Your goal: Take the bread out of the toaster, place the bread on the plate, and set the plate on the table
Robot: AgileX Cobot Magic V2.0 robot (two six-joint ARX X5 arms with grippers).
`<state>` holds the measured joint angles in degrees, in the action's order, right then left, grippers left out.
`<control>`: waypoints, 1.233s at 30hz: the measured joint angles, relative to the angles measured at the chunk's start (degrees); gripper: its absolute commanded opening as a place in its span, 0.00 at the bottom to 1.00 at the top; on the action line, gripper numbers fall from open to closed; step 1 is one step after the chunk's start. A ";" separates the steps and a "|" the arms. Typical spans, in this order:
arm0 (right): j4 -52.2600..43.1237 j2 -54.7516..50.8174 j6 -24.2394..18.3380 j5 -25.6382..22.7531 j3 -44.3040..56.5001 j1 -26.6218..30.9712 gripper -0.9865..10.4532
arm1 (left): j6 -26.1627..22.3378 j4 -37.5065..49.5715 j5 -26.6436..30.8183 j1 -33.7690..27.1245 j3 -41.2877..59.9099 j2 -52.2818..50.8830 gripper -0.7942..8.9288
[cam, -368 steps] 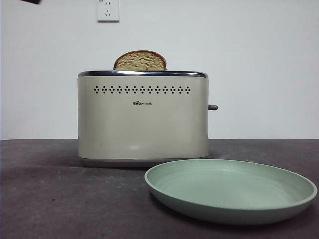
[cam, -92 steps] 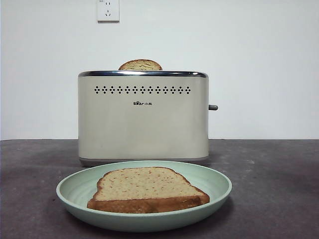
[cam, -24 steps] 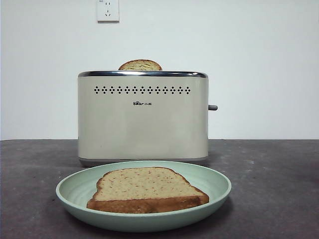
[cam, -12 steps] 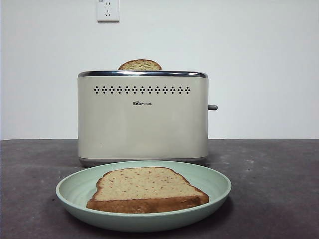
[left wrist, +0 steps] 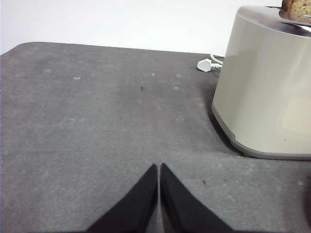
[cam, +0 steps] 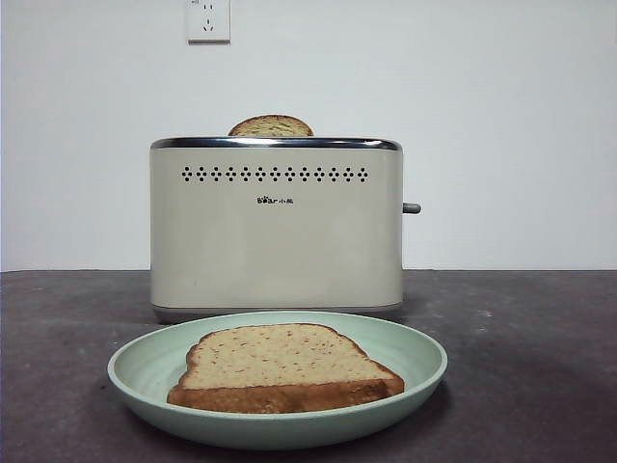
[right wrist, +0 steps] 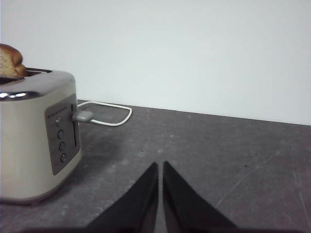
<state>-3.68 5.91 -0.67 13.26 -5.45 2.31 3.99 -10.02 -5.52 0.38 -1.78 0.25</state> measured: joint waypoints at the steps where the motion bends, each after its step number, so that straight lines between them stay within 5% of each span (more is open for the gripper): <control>1: -0.02 -0.63 0.00 -0.02 0.57 0.00 0.09 | -0.02 0.00 0.00 0.00 0.00 0.02 0.09; 18: 12.46 -5.55 1.05 0.00 4.55 0.00 0.09 | 0.00 0.00 0.00 0.00 0.00 0.02 0.09; 37: 12.70 -5.62 2.23 0.09 4.48 -0.07 0.09 | 0.00 -0.02 0.00 0.00 0.00 0.02 0.09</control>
<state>9.02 0.30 1.56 13.34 -0.97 2.24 3.99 -10.04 -5.52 0.38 -1.78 0.27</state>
